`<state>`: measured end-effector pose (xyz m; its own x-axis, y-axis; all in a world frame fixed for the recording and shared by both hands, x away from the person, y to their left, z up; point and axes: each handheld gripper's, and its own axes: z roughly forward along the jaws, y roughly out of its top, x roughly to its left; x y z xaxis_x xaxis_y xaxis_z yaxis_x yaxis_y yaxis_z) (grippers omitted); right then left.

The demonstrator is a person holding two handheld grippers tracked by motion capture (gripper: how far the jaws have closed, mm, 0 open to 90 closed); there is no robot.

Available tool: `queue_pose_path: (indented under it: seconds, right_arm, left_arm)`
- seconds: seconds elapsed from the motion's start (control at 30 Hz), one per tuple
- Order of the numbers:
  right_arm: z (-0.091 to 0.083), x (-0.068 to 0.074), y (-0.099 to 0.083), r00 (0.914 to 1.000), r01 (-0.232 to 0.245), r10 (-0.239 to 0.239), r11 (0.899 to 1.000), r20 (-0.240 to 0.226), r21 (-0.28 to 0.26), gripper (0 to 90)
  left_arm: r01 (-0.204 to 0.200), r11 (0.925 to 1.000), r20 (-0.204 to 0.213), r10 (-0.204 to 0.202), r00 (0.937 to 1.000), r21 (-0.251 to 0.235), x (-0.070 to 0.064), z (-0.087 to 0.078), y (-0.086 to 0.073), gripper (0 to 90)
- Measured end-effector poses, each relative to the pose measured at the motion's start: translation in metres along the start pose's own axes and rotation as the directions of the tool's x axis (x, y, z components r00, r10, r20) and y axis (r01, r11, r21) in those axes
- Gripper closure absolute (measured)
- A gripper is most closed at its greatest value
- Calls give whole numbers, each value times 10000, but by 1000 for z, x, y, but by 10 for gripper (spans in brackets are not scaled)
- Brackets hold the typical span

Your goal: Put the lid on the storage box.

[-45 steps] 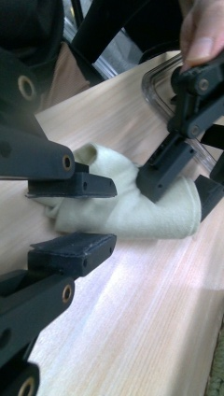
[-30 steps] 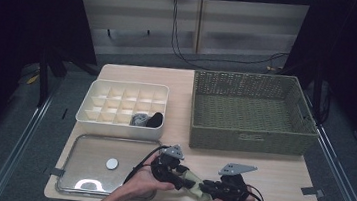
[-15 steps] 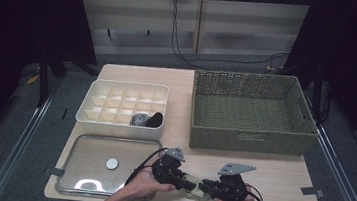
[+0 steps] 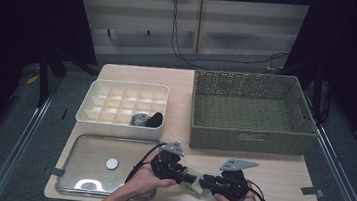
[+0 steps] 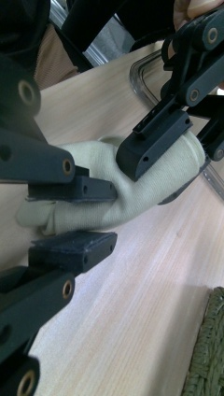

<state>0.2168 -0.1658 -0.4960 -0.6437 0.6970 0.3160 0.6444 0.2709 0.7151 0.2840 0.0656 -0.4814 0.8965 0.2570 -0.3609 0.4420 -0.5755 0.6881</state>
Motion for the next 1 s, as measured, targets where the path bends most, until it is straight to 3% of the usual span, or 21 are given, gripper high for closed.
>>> queue_pose_path:
  seconds: [0.3, 0.43, 0.57, 0.7, 1.0]
  right_arm:
    - [-8, -1, 3, 9993, 72, -92, 9986, -375, -530, 548]
    - [-12, -4, 4, 9998, -22, 10, 9975, -180, -707, 441]
    - [-14, -7, 6, 10000, -89, 89, 9970, 5, -763, 367]
    - [-15, -10, 7, 9999, -121, 121, 9962, -4, -867, 323]
    - [-18, -12, 7, 9998, -176, 175, 9946, -22, -1026, 247]
  left_arm:
    - [106, 9999, -520, -108, 9986, -31, 6, -16, 1, 691]
    - [-33, 9999, -719, 21, 9974, -170, 6, -24, 5, 691]
    - [6, 10000, -906, -5, 9959, 4, 12, -33, 6, 690]
    - [216, 9994, -1034, -244, 9943, -280, 15, -43, 4, 688]
    - [371, 9987, -1280, -414, 9909, -353, 18, -55, 2, 686]
